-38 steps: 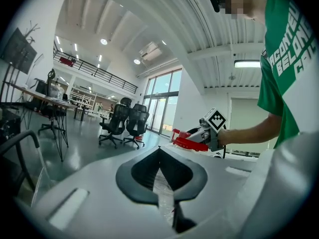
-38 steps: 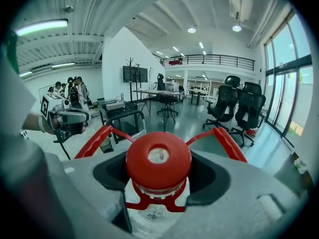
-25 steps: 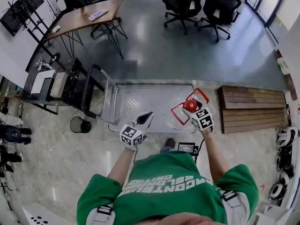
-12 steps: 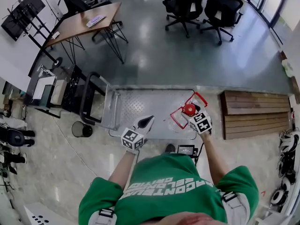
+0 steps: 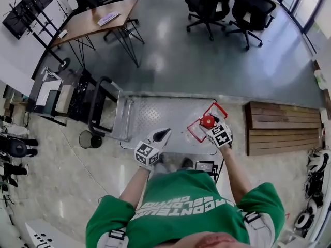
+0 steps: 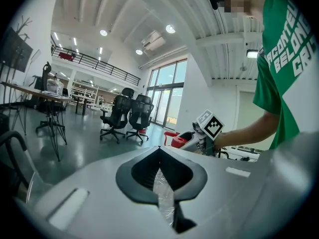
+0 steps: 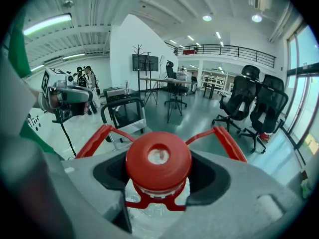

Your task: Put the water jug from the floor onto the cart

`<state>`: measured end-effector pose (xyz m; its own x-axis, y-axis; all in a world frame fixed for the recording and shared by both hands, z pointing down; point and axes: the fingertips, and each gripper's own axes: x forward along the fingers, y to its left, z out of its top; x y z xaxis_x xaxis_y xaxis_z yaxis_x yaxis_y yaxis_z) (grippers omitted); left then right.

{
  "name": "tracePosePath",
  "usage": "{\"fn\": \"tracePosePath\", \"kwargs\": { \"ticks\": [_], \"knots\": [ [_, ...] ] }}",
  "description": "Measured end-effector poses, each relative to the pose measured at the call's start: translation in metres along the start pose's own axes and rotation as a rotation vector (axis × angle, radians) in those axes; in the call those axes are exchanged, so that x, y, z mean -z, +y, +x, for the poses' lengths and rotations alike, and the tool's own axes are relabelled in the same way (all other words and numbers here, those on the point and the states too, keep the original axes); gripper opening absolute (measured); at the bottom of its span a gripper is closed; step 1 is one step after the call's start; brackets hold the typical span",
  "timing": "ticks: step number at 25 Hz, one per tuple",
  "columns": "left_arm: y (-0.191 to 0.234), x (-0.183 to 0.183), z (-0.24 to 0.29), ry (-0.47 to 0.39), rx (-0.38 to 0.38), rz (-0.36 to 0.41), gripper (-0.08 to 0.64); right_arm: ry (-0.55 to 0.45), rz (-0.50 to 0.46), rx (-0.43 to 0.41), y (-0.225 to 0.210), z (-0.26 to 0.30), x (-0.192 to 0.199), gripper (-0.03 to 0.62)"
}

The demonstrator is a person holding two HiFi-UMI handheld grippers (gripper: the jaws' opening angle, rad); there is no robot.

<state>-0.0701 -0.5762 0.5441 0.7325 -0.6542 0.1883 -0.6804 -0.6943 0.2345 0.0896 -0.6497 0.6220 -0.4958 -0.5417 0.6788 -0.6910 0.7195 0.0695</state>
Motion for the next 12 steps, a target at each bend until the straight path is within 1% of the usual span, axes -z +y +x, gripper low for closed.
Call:
{"fn": "tracePosePath", "kwargs": {
  "ticks": [9, 12],
  "knots": [
    [0.032, -0.006, -0.013, 0.005, 0.003, -0.017, 0.017, 0.047, 0.009, -0.005, 0.009, 0.046, 0.003, 0.302],
    [0.042, -0.002, -0.018, 0.016, 0.002, -0.027, 0.017, 0.087, 0.013, -0.012, 0.013, 0.063, 0.01, 0.302]
  ]
}}
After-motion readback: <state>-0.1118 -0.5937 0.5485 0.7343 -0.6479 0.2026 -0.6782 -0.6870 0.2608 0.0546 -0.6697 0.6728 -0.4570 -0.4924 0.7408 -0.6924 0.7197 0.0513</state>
